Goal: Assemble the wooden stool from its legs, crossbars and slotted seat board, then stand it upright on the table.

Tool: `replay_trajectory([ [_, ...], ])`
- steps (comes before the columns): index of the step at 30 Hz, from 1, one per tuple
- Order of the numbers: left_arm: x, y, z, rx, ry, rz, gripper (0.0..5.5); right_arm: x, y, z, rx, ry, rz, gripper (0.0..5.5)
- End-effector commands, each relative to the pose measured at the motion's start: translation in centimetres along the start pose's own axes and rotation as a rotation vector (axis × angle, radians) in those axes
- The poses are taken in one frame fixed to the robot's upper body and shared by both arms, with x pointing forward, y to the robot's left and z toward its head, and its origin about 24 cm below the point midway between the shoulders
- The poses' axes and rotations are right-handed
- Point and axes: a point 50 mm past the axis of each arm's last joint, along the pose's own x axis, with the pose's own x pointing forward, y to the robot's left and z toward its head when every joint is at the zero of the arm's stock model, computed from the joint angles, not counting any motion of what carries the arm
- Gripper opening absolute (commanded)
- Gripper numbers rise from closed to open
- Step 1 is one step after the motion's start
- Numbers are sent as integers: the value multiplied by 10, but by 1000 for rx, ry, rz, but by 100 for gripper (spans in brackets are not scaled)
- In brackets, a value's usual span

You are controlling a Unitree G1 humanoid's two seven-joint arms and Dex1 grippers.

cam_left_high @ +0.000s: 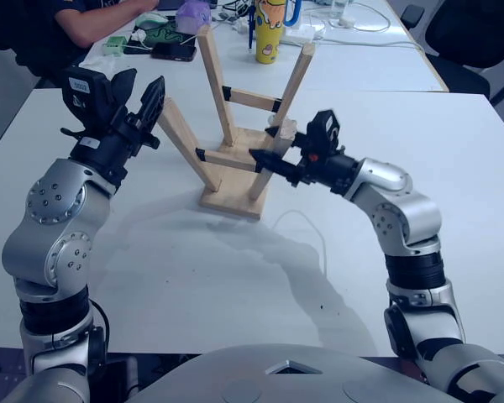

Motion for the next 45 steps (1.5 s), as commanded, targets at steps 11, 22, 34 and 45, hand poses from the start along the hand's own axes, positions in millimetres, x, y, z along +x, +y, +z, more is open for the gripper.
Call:
replay_trajectory([
  [11, 31, 5, 70, -20, -284, -25, 138, 30, 0, 114, -126, -318, -86, 238],
  [22, 37, -6, 122, 0, -466, -81, 0, 18, 19, 174, -66, -681, 36, 76],
  [34, 4, -38, -118, -84, 330, -216, 0, 22, 1, -24, -25, 70, -98, 2],
  [45, 38, -20, -12, -101, -102, -108, 0, 30, -13, 16, -99, -124, -215, 2],
])
